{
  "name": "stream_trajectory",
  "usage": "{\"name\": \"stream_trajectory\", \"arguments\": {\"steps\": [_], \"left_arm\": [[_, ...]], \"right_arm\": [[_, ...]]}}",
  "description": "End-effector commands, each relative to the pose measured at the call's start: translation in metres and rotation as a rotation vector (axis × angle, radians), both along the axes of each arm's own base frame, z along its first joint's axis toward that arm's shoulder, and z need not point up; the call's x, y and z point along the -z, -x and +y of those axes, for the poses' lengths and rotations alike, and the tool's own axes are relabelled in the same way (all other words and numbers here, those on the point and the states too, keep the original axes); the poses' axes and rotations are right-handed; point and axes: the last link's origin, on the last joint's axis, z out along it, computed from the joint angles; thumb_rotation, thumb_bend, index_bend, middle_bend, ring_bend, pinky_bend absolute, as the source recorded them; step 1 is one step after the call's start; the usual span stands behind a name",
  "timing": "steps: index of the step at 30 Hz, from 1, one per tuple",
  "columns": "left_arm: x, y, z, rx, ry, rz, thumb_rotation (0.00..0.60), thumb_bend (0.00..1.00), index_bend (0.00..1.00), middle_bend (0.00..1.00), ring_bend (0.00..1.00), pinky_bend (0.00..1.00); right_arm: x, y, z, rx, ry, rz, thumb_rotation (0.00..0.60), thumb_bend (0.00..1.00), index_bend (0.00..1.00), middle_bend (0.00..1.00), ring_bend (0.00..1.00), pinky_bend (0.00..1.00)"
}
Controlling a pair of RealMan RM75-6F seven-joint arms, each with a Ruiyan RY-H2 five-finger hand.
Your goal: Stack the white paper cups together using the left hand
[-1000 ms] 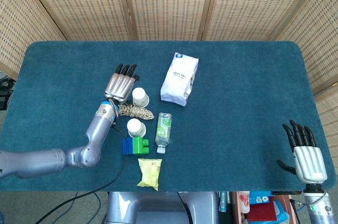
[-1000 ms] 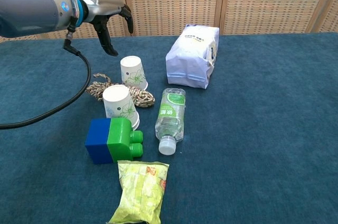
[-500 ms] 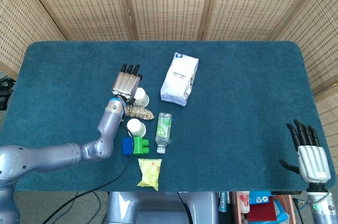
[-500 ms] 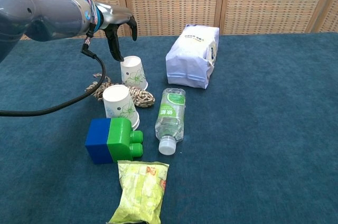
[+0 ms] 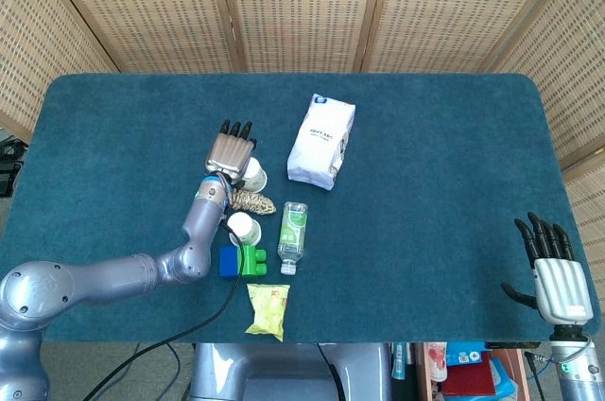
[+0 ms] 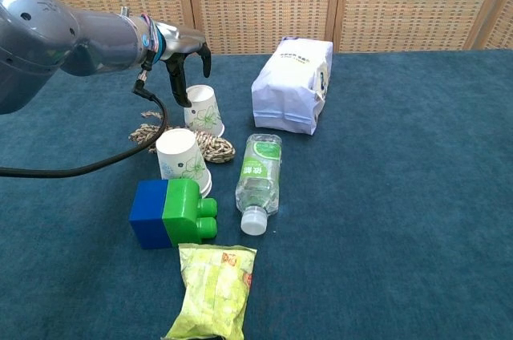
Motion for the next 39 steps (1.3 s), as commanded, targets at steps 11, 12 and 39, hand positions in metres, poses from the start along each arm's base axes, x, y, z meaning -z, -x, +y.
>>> {"name": "stream_trajectory", "arguments": {"steps": [11,12,39], "left_arm": [[0.011,0.004,0.003,-0.006,0.0,0.011,0.6,0.24,0.45,0.0,0.0,0.0],[0.011,0.004,0.003,-0.005,-0.001,0.012,0.6,0.24,0.47,0.0,0.0,0.0],[-0.028,-0.023,-0.006,0.046,-0.022,-0.161,0.6,0.24,0.57,0.0,0.0,0.0]], "right_arm": [[-0.004,0.0,0.0,-0.007,0.019,-0.008,0.6,0.05,0.0,0.0,0.0,0.0],[-0.004,0.0,0.0,-0.008,0.019,-0.009,0.6,0.05,0.0,0.0,0.0,0.0],[-0.004,-0.003,0.003,-0.025,0.026,-0.007,0.6,0.05,0.0,0.0,0.0,0.0]]}}
